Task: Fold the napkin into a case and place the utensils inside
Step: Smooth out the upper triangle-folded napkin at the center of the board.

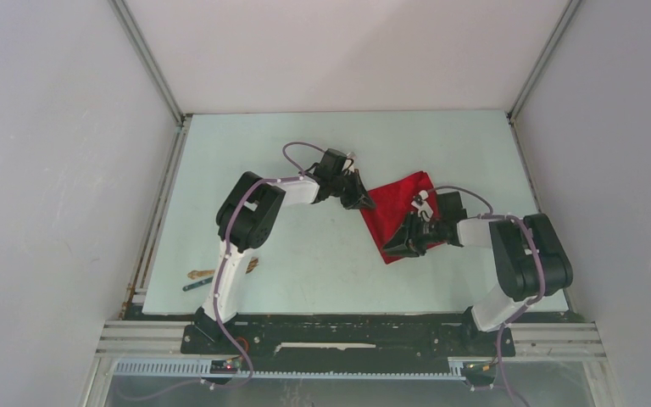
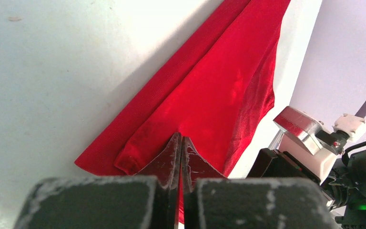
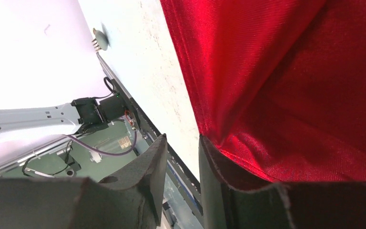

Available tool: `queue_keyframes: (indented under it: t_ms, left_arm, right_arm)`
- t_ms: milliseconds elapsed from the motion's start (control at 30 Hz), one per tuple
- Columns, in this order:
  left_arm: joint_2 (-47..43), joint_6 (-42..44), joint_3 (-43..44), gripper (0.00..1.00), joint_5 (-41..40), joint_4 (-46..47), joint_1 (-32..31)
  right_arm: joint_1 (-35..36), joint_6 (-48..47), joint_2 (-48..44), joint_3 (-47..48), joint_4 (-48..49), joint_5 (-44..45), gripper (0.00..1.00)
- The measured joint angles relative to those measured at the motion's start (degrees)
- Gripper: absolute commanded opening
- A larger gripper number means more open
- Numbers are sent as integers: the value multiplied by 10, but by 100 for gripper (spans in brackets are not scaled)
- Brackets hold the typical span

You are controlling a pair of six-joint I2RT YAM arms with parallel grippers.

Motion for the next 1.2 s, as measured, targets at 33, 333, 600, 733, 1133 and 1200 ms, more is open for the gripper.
queue_keyframes:
  t_ms: [33, 333, 600, 733, 1133, 1200]
  left_arm:
    - [0, 0, 0, 0, 1, 0, 0]
    - [0, -1, 0, 0, 3, 1, 1]
    - [1, -3, 0, 0, 5, 1, 1]
    - [1, -4, 0, 0, 7, 3, 2]
    - [6, -14, 0, 0, 12, 12, 4]
    - [6, -14, 0, 0, 12, 13, 4]
  right_arm:
    - [1, -2, -4, 0, -2, 1, 38]
    - [-5, -10, 28, 0, -13, 7, 41]
    - [-49, 19, 4, 57, 7, -2, 61]
    - [-59, 33, 18, 96, 51, -5, 61]
    - [-51, 73, 111, 63, 121, -28, 61]
    - [-56, 78, 117, 60, 130, -35, 61]
